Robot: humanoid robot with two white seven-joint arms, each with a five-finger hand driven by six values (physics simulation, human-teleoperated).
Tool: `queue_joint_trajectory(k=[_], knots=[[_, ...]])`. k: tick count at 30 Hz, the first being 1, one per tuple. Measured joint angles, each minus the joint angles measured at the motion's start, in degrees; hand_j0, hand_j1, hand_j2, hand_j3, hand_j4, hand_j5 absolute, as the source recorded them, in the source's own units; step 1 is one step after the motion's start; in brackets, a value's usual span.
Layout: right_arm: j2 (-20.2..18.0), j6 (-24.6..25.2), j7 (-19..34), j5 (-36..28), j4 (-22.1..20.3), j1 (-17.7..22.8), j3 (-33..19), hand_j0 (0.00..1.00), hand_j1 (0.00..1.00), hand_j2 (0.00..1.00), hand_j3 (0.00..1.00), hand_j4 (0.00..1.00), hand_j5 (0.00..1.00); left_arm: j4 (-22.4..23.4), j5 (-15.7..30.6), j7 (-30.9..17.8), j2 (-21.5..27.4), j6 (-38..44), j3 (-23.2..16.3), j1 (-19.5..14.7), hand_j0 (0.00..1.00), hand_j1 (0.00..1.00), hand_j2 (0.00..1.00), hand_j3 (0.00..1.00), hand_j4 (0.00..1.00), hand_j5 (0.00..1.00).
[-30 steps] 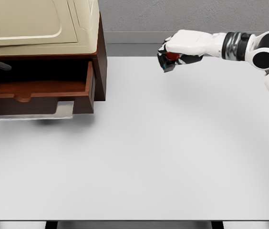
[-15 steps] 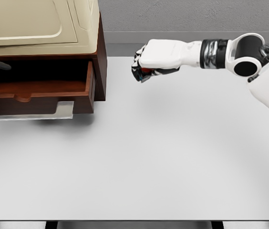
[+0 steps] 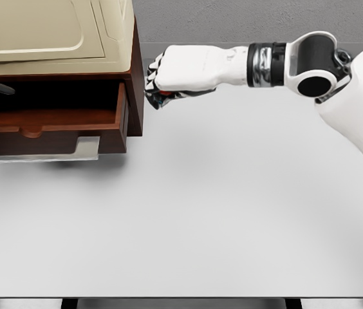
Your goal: Open the cabinet drawer with left arm, and place a switch into the drawer with right arm
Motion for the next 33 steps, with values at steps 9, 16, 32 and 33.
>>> queue_joint_trajectory(k=[9,16,32,33], knots=[[4.03,-0.01,0.01,-0.06,-0.06,-3.34,1.62,0.41,0.41,0.41,0.41,0.41,0.41,0.07,-0.08,0.00,-0.01,0.00,-0.01,0.08,1.00,1.00,1.00,1.00,1.00,1.00],[6.48,-0.02,-0.01,-0.10,0.09,-5.62,2.21,0.41,0.41,0.41,0.41,0.41,0.41,0.51,-0.09,0.00,-0.06,0.00,0.00,0.17,1.00,1.00,1.00,1.00,1.00,1.00],[16.22,-0.02,-0.01,0.35,9.51,-8.97,5.89,0.41,0.41,0.41,0.41,0.41,0.41,1.43,-0.18,0.00,-0.28,0.00,-0.01,0.34,1.00,1.00,1.00,1.00,1.00,1.00],[16.34,0.00,-0.01,0.34,9.77,-8.97,5.92,0.42,0.42,0.42,0.42,0.42,0.42,1.43,-0.18,0.00,-0.28,0.00,-0.02,0.33,1.00,1.00,1.00,1.00,1.00,1.00]])
